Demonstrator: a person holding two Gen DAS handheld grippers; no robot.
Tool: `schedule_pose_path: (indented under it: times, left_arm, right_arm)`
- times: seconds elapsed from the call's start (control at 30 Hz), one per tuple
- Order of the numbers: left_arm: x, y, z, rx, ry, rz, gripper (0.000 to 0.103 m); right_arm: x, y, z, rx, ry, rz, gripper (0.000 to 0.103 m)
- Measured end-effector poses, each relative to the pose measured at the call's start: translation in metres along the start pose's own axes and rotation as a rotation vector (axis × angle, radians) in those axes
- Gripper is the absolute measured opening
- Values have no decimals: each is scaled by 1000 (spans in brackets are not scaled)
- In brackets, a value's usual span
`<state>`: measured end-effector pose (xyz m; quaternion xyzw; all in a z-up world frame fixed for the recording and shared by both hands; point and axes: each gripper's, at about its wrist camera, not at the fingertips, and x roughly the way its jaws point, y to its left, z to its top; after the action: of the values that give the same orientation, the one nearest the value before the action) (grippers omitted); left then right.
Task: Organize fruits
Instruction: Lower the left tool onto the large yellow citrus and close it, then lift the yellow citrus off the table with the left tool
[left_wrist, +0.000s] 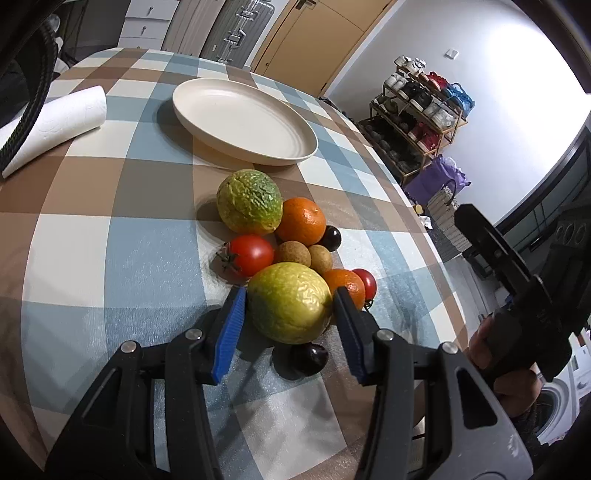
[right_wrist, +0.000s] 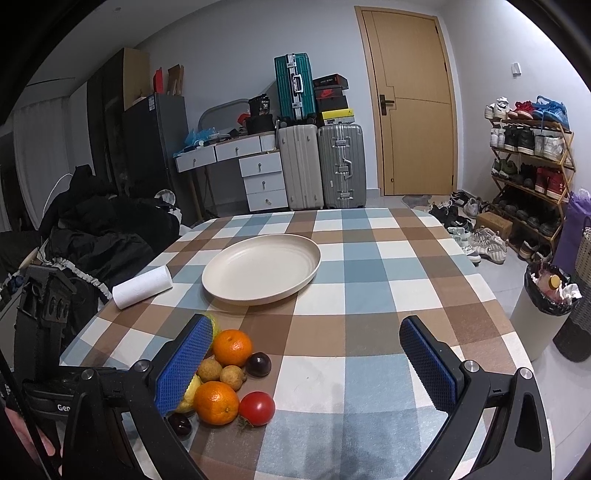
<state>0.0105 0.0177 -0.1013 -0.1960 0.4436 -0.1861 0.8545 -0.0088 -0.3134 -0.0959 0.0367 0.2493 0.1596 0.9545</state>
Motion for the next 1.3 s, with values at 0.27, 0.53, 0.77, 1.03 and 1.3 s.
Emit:
schedule_pose_path:
  times: [0.27,0.53,0.77,1.03,1.3]
  left_arm:
    - [-8,6,-1,-15,-15,-25,45]
    - [-31,16,8,-39,-69,-56,38]
    - [-32,35,14,-67,-61,-64,23]
    - [-34,42,1,-27,-73,-24,23]
    - [-26,50,2,-46,-42,25,43]
  right_arm:
    - [5,4,1,-11,10,8,103]
    - [21,13,12,-23,42,79,103]
    - [54,31,23,-30,114,161,103]
    - [74,47,14,-26,165,205,103]
    - [70,46,6,-10,171,208,103]
